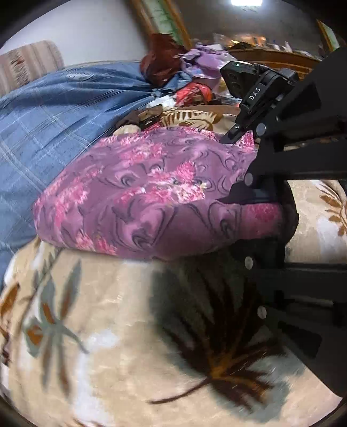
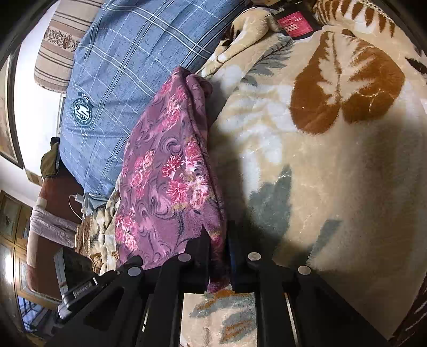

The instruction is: Fold small clothes

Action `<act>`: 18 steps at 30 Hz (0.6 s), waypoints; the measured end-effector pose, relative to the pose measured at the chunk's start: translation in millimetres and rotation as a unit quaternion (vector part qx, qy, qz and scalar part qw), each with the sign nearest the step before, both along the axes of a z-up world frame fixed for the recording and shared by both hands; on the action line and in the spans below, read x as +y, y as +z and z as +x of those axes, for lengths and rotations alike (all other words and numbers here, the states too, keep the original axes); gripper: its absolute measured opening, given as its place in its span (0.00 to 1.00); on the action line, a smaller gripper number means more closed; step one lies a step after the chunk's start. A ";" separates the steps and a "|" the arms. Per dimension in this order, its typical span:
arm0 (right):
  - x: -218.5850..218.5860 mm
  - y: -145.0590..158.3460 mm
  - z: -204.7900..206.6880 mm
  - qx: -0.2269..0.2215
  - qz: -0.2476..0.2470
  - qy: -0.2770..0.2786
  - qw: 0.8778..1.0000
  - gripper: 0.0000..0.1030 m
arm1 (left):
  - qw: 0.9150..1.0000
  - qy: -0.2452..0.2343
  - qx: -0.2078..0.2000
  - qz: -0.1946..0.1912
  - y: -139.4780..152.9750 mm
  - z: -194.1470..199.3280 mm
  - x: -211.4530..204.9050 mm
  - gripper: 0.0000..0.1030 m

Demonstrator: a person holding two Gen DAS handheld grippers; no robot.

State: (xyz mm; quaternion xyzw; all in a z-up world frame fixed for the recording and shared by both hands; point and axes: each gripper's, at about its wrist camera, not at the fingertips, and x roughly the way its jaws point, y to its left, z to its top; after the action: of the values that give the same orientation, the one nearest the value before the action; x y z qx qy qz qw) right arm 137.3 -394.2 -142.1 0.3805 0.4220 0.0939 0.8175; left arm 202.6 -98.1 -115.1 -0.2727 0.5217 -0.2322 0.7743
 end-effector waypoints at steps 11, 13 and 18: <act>79.8 48.3 -74.7 -0.040 -0.017 0.032 0.999 0.07 | 0.998 -0.029 -0.043 0.030 68.4 -46.7 66.3 0.10; 96.9 40.4 -101.5 -0.036 -0.019 0.025 0.999 0.07 | 0.999 -0.035 -0.028 0.022 57.3 -74.5 87.1 0.10; 125.2 -2.3 -115.8 0.017 -0.064 0.053 0.996 0.08 | 0.998 -0.027 0.009 0.048 -0.4 -106.2 98.8 0.11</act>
State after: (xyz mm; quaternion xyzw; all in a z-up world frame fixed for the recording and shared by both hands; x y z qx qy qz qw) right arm 21.5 -269.0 -144.4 0.3061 0.4606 0.1032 0.8268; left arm 96.3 0.7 -115.5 -0.2229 0.5464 -0.2249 0.7753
